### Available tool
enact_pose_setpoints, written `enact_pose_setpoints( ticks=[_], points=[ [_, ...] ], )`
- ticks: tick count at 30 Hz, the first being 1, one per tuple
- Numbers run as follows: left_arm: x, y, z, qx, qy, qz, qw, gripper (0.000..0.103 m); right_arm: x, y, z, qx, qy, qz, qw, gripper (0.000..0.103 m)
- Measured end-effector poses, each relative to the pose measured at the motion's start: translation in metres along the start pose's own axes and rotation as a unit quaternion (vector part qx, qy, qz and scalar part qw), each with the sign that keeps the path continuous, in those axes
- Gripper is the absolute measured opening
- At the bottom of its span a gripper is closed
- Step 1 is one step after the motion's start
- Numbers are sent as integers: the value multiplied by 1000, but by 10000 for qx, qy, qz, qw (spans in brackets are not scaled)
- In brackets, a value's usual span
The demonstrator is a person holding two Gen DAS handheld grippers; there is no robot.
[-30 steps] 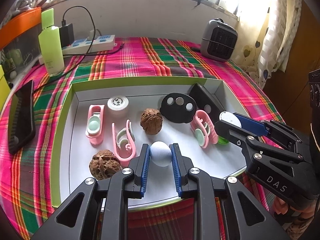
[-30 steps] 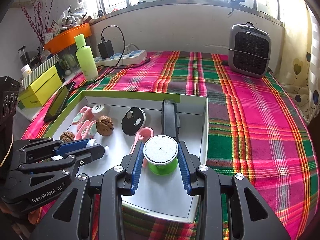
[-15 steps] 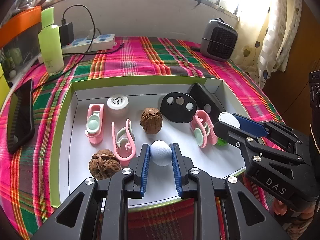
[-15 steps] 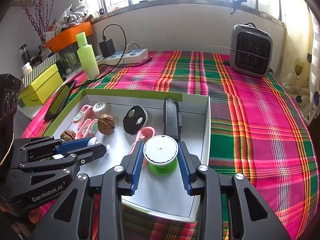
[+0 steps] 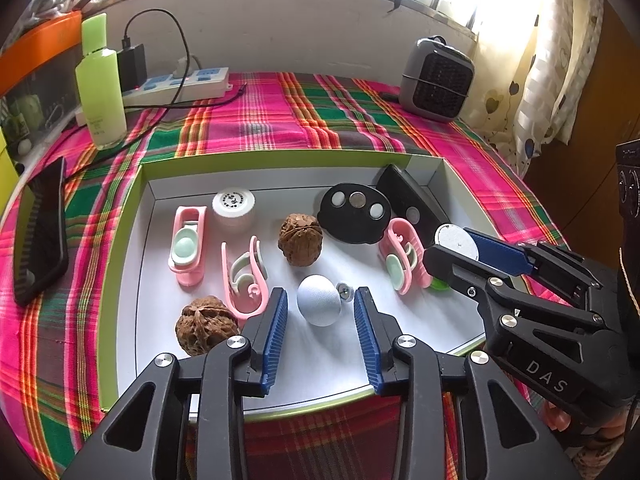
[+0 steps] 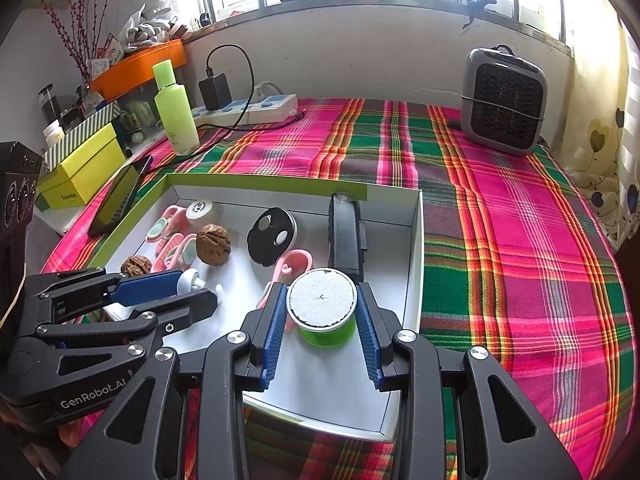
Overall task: Organize objects
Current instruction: 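Open left tool to release the white ball while right tool releases the spool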
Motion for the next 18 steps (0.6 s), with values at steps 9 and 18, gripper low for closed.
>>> enact_pose_setpoints(
  ticks=[9,18],
  points=[
    [2,-3,2,-4,9,11,10000,40,0,-2,1,5,43,0,10000,41],
    [5,-14,2,-121,77,135,9998,42,-1,-10,2,14,151,66,9999,44]
  ],
)
Point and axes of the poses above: each gripper's, at about its wrist camera, not at the fingertips, and y roughly the way its jaws point, z to its right, x to its underside, the point moved 2 cm from there along y, roughly the way its jaws point, and after that the axes turned 5 degrees about x, right-handed, at the moved point
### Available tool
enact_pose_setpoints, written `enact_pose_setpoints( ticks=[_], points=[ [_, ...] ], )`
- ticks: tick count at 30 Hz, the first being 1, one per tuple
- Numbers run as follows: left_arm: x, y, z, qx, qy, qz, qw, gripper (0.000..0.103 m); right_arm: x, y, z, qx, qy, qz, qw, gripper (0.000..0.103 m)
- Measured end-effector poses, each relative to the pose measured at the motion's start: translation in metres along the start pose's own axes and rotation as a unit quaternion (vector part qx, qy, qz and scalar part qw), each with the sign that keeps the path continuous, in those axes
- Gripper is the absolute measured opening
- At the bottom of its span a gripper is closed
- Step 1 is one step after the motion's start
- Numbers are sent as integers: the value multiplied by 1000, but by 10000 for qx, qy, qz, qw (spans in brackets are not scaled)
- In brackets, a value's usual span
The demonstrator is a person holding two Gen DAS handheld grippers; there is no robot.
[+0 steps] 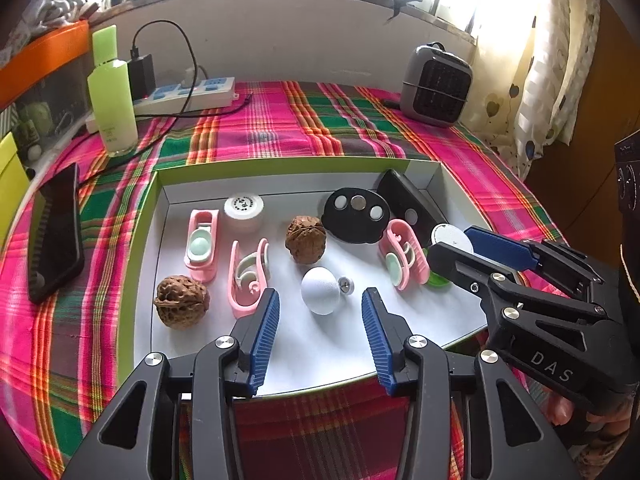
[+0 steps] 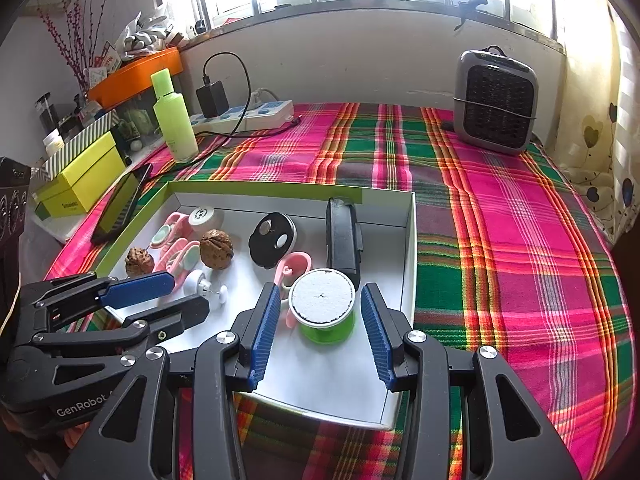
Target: Organize objects
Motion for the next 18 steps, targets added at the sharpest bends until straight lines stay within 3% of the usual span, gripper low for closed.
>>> enact_pose_setpoints(
  ticks=[18],
  points=[
    [12,-35,4,-313,16,423,9986,42,8,-31,-4,148,135,233,9995,44]
  ],
)
Point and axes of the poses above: each gripper's, at about its wrist camera, not at the fingertips, and y roughly the way its jaws point, z to its right, x to its underside, the point moved 2 cm from there along y, roughly the way its jaws point, and after that the axes turned 5 degrees about x, right-handed, at the moved point
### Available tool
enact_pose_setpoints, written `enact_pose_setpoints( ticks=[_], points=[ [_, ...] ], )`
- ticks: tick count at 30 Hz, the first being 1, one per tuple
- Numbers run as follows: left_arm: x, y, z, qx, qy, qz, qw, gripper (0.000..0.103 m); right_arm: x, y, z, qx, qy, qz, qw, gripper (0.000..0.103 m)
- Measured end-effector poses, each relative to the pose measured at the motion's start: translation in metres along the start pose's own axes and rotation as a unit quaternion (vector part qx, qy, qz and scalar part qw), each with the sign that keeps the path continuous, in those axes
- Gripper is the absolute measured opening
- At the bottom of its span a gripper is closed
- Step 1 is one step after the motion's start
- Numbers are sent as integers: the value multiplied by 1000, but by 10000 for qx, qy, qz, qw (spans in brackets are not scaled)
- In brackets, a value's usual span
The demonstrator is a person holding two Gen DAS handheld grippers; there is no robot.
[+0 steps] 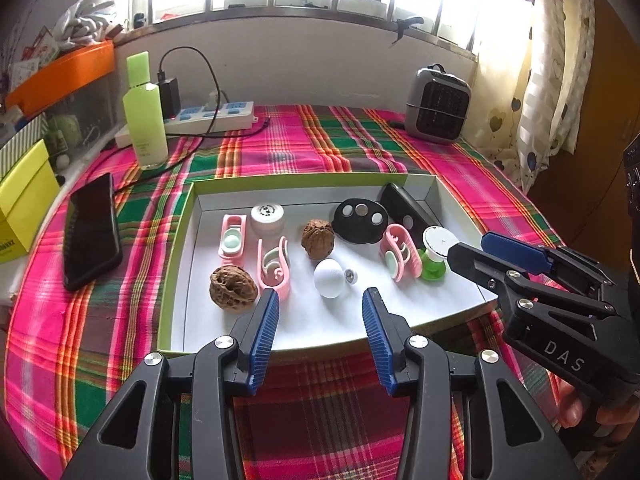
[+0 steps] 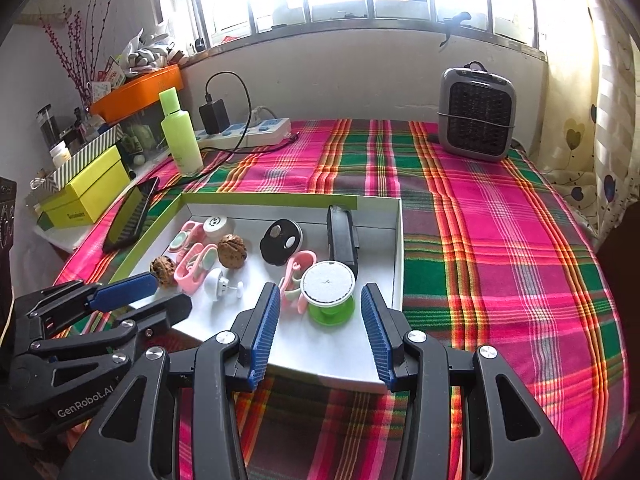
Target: Organize objects
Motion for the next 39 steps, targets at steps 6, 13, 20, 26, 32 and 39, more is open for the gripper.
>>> enact_pose_setpoints(
  ticks=[6,13,20,26,32,39],
  points=[
    [8,-12,-2,-82,-28,70,9999,42,9,-11,-2,22,76,-24,10000,44],
    [21,-25,-1,-105,-102,37,9999,42,24,-26,-7,51,67,-63,9999,44],
    [41,-35,3,-163,-63,-26,9998,42,41,-38,-12,68,31,-110,9999,44],
    [60,-36,5,-180,-77,-166,9997,42,58,-41,-15,145,62,-257,9995,44],
    [70,-35,9,-190,-89,-232,9995,42,72,-41,-18,218,10,-408,9989,44],
    [79,-33,11,-236,-113,-347,9991,42,81,-42,-16,308,-5,-510,9982,44]
  ],
)
Point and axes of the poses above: each gripper's, at about its wrist camera, not at the fingertips, and y roughly the way its jaws point, z to its right, x to its underside, the point moved 2 cm from there along y, roughly the way its jaws point, and after that the axes turned 5 degrees about x, right-handed, at the moved point
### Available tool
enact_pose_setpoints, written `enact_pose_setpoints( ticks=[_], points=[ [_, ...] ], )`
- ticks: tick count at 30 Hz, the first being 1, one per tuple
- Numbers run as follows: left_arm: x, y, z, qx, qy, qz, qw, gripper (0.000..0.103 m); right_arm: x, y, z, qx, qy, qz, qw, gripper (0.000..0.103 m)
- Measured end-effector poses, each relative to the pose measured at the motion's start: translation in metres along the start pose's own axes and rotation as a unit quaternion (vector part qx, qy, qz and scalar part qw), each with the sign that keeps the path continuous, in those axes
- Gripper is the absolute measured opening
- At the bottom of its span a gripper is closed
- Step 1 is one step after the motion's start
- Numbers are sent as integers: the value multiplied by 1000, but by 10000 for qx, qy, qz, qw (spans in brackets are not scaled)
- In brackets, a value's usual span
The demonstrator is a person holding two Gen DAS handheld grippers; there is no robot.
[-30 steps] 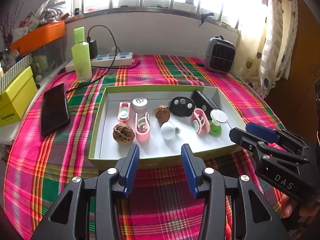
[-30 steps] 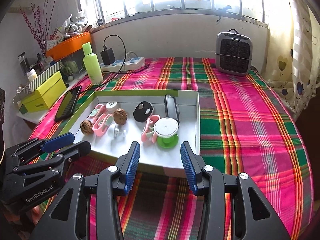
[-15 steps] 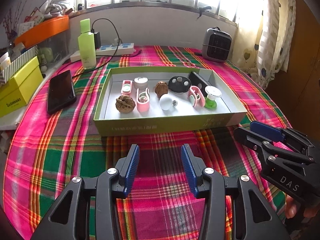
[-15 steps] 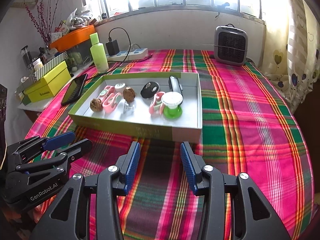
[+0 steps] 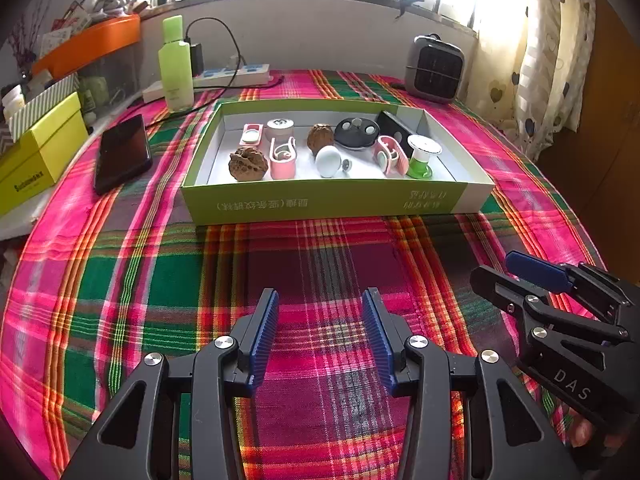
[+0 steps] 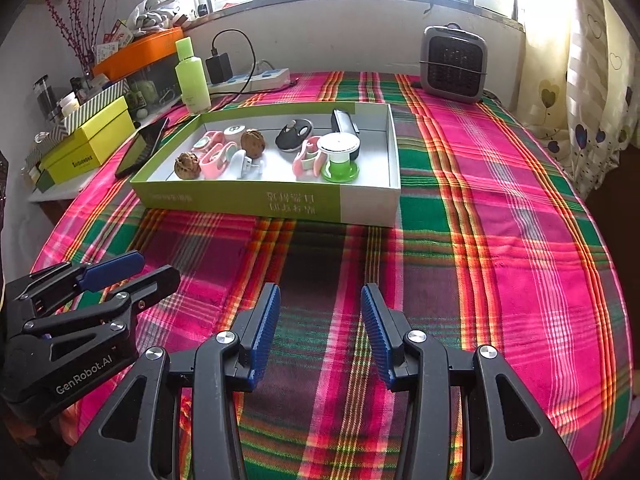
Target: Organize objects
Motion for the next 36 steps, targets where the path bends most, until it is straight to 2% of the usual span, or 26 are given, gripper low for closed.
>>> enact_pose_setpoints(
  ticks=[13,17,24,33,36],
  points=[
    [7,1,2,-113,61,-39,9999,42,10,3,2,162,27,-156,9997,44],
    [7,1,4,-199,100,-49,9997,43,11,3,1,344,-36,-178,9992,44],
    [7,2,6,-248,118,-58,9996,44,13,3,1,445,-23,-193,9988,50],
    [8,3,7,-298,120,-64,9995,49,14,2,3,519,36,-201,9984,52],
    [9,3,8,-271,140,-77,9995,53,15,2,4,510,49,-202,9985,52]
  ],
)
Point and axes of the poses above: each gripper's, at about its wrist camera, not at the fingertips, and y roughly the way its jaws point, z to its right, x to its underside, the point moved 2 cm from there along y, roughly the way its jaws point, and after that the axes turned 5 degrees about x, right-handed, at the moved point
